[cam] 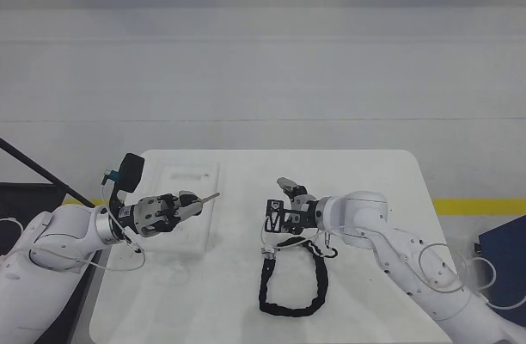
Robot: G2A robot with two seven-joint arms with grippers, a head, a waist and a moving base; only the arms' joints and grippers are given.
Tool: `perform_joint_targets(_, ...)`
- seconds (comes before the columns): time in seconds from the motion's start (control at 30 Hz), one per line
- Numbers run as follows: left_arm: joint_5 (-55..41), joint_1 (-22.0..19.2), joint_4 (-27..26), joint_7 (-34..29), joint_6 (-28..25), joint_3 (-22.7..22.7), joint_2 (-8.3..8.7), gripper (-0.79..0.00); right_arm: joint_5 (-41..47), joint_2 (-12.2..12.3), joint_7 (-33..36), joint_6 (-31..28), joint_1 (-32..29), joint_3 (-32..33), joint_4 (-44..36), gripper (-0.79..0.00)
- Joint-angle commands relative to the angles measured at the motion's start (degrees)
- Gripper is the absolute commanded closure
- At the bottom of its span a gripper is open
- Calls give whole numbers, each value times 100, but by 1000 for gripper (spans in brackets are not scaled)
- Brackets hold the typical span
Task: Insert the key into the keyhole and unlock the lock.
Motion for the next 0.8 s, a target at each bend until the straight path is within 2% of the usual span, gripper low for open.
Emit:
perform_joint_targets(0.0, 0, 0, 0, 0, 0, 0, 0, 0, 12, 0, -1, 15, -24, -3, 27, -785)
perform_joint_targets(0.2, 0, 0, 0, 0, 0, 0, 0, 0, -225, -66, 838, -160, 73, -274, 460, -785)
perform_joint_targets(0.37, 0, 0, 0, 0, 0, 0, 0, 0, -96, -195, 906, -457, 281, -567, 783, -767)
perform_joint_targets(0.4, 0, 0, 0, 0, 0, 0, 0, 0, -85, -220, 927, -526, 314, -630, 824, -545)
perform_joint_targets(0.43, 0, 0, 0, 0, 0, 0, 0, 0, -74, -242, 926, -629, 355, -688, 838, -406)
perform_joint_targets(0.5, 0, 0, 0, 0, 0, 0, 0, 0, -9, -275, 921, -873, 414, -781, 876, -369)
perform_joint_targets(0.57, 0, 0, 0, 0, 0, 0, 0, 0, 21, -300, 998, -1000, 457, -842, 906, -292)
perform_joint_targets(0.63, 0, 0, 0, 0, 0, 0, 0, 0, 74, -325, 1065, -1066, 483, -891, 945, -135)
perform_joint_targets(0.77, 0, 0, 0, 0, 0, 0, 0, 0, 106, -370, 1156, -1089, 522, -967, 1016, -9)
